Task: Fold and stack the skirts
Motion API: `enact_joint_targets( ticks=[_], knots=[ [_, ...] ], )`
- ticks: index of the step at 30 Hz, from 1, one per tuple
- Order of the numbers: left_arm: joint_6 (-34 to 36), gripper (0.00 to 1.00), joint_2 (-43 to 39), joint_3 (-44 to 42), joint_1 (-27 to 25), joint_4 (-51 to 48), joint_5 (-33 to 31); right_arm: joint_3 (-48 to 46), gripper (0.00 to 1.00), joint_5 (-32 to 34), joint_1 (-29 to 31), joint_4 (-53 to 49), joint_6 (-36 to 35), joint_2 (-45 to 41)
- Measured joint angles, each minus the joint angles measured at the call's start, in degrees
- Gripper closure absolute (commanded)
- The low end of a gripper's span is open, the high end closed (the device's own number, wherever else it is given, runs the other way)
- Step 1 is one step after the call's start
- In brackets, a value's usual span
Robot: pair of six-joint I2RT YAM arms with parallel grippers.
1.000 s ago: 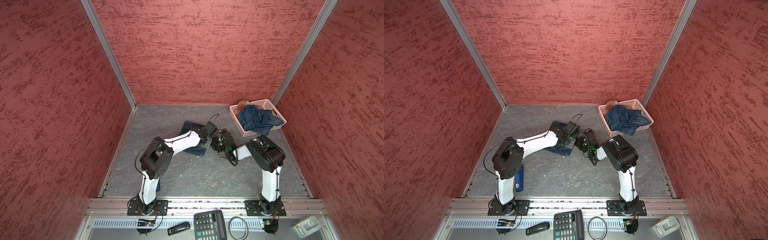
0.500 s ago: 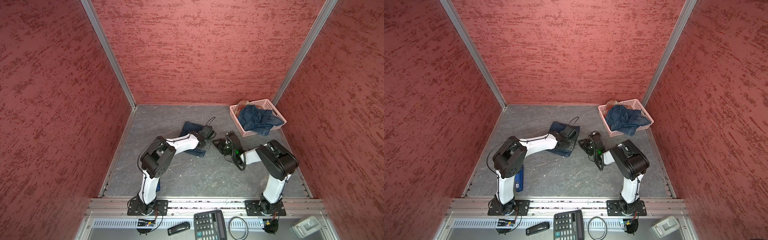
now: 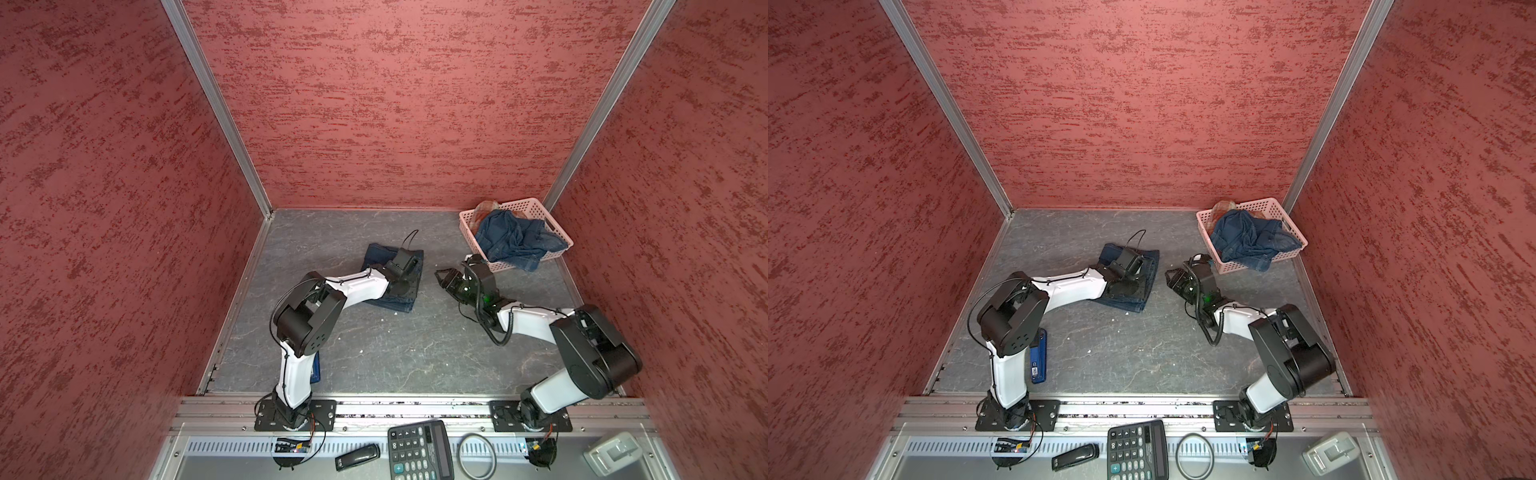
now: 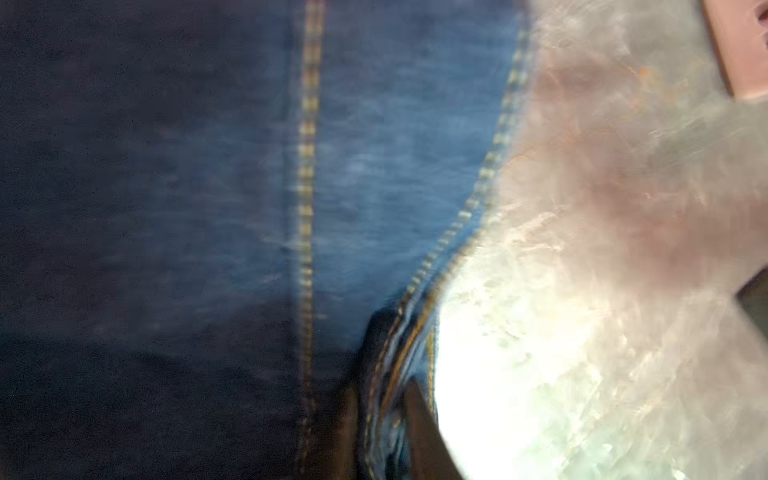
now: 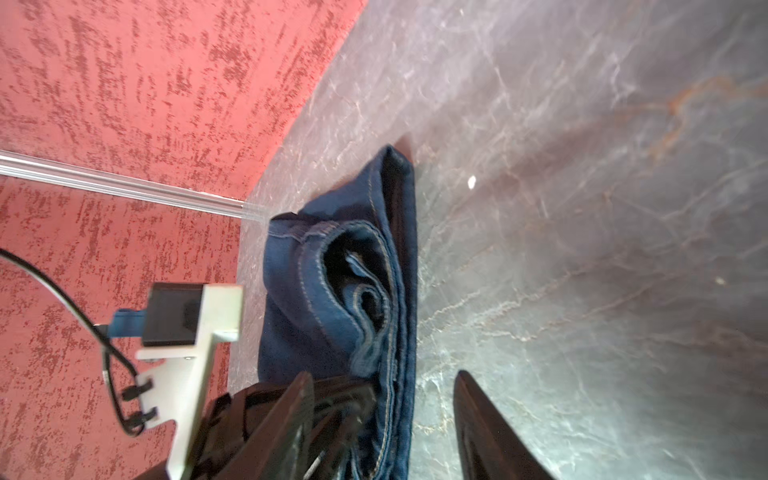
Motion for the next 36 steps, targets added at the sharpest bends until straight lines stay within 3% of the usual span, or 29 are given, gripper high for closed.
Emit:
enact_joint_targets(
  ticks=[7,9,16,23,31,36],
  knots=[
    [-0.24,0.15,-2.69,-2.99,0.98,2.27,4.90,3.13,0.38,2.54,-0.07,-6.67,-3.65,-4.83],
    [0.04,0.00,-4.24,-4.44,2.12,2.54,7.23,5.14,0.38,2.67,-0.07,-8.41,-4.59,-5.14],
    [0.20,0.01,-15.45,-8.57,8.74,2.34,16.02,13.20,0.37,2.32,-0.76,-13.70,-8.09,-4.68],
    [-1.20,0.01,-27.43,-8.59,15.30,5.55,21.51,21.46,0.38,-1.51,-1.09,-15.50,-10.14,2.54],
    [-5.42,0.03,-26.27,-13.00,24.90,5.31,21.51,29.86,0.51,-8.28,2.71,-16.13,-9.79,14.34],
    [-6.25,0.01,-21.92,-13.49,27.54,5.11,22.01,32.41,0.59,-12.66,4.76,-14.60,-8.17,20.06]
  ],
)
